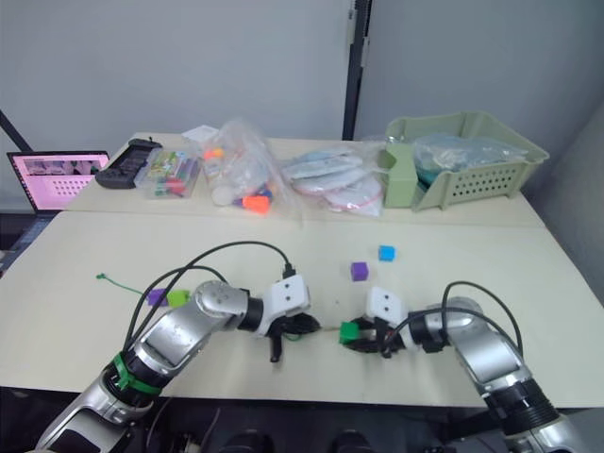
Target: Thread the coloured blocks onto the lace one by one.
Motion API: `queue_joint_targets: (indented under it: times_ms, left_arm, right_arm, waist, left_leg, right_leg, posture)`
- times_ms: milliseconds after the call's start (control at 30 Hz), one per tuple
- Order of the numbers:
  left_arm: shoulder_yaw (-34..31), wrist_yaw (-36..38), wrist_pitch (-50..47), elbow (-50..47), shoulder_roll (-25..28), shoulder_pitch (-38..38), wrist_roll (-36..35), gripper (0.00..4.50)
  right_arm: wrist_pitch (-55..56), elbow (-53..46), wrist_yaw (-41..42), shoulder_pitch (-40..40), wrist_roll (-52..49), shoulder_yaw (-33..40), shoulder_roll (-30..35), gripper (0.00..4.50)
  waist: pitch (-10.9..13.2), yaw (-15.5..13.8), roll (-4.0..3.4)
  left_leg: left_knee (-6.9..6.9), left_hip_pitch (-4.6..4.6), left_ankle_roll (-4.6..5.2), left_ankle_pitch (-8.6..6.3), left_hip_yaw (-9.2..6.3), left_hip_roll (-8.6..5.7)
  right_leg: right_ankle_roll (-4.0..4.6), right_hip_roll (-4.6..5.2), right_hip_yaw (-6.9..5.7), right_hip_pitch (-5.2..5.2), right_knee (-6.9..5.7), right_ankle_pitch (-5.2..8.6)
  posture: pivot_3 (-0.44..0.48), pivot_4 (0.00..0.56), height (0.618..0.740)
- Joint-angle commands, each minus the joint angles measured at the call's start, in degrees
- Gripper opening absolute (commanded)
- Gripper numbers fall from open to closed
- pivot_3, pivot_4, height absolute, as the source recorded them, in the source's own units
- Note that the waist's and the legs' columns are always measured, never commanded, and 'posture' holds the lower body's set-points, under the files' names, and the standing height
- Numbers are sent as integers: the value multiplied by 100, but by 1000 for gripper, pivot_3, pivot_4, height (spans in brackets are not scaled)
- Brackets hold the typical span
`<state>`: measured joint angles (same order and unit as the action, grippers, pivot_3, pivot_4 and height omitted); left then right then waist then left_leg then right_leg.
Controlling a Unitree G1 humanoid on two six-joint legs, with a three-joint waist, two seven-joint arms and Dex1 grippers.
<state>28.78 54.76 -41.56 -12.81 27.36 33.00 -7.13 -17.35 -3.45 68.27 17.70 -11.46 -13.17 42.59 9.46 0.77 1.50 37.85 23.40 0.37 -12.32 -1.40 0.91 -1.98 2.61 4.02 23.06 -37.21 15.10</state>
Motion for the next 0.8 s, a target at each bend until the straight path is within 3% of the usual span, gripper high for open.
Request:
queue_joint_targets:
  times_ms: [33,800]
  left_arm:
    - [-3,154,156,-117,144,103,14,0]
    - [120,120,127,-142,-165,189,-6,0]
  right_arm:
    - [49,92,-19,-60,173,-45,94,1194]
    - [-345,-142,58,79,339,-341,165,1194]
  waist:
    - [0,1,0]
    - [-1,-8,0]
  left_leg:
    - [0,-1,0,0,0,0]
    - [2,-23,0,0,-1,-1]
  right_leg:
    - [0,0,0,0,0,0]
    - [-1,0,-3,-28,3,0]
  posture:
    - [0,150,740]
    - [0,150,740]
